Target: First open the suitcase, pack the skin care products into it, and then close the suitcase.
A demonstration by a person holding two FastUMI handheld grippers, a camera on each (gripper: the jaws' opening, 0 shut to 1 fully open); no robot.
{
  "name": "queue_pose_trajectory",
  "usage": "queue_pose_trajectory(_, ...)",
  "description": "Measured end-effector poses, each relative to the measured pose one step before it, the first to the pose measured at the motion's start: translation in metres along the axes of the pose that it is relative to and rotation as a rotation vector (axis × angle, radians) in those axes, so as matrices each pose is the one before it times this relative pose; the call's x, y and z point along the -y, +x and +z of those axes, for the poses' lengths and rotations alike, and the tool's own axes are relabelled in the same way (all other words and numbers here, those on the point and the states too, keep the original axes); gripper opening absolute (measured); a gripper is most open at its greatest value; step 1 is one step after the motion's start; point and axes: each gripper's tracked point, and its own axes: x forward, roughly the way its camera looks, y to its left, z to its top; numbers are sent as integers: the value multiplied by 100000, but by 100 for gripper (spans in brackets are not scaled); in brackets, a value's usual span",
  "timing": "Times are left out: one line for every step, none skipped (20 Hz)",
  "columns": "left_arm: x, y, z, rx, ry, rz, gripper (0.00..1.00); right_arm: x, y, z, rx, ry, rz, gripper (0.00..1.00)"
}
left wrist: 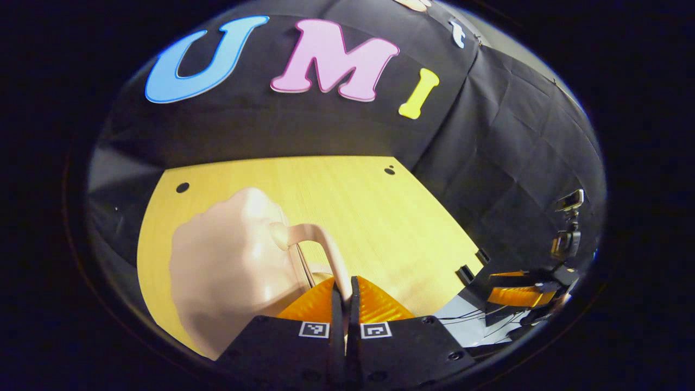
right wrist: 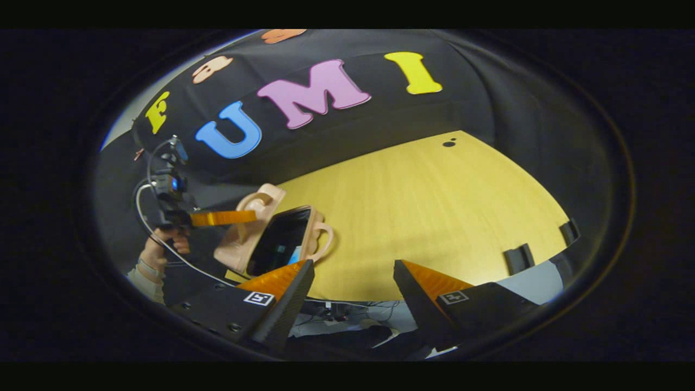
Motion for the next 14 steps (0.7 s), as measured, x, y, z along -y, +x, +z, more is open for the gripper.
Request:
queue_pose_trajectory(475,1752,-1261,-4691,-2852,424,7,1462,-1016,-26,434,1137,-1903,94)
queue_pose_trajectory(763,1582,-1117,-4271,-1037,1806,7,1375,-859,2,750,849,-1482,94)
queue_pose_trajectory(-161,1475,-1047,-3556,581,2509,7,1386,-880,-28,549,429,-1786,94)
queue_pose_trajectory(135,1550,-715,-1726,1119,1917,7,1463,-680,-120,-37,207,-1754,94)
queue_pose_trajectory(248,487,39,367,965,1588,8,1239,-598,-77,-54,52,-1347,93)
queue_pose_trajectory(306,252,-212,-699,287,1672,10,1169,-302,132,82,196,-1074,94)
queue_pose_trajectory(1,191,-204,-1714,-667,1725,10,1089,-144,-3,112,176,-504,94)
queue_pose_trajectory(-85,411,180,-832,-1262,1807,12,847,33,35,-80,-334,-138,94)
queue_pose_trajectory(14,132,249,1035,-280,472,18,647,-10,-158,-154,-1178,278,93)
queue_pose_trajectory(342,134,104,1709,-889,467,20,471,98,33,-52,-1940,600,93)
queue_pose_trajectory(388,227,38,1730,-1585,547,30,287,91,-109,-347,-2248,1261,93)
queue_pose_trajectory(627,-183,470,2875,-1347,-267,30,119,231,5,-411,-2813,1833,93)
queue_pose_trajectory(438,-423,538,3857,-24,1008,48,114,164,353,132,-3787,1776,94)
queue_pose_trajectory(56,-113,516,4086,754,2661,60,141,162,342,455,-4697,1422,94)
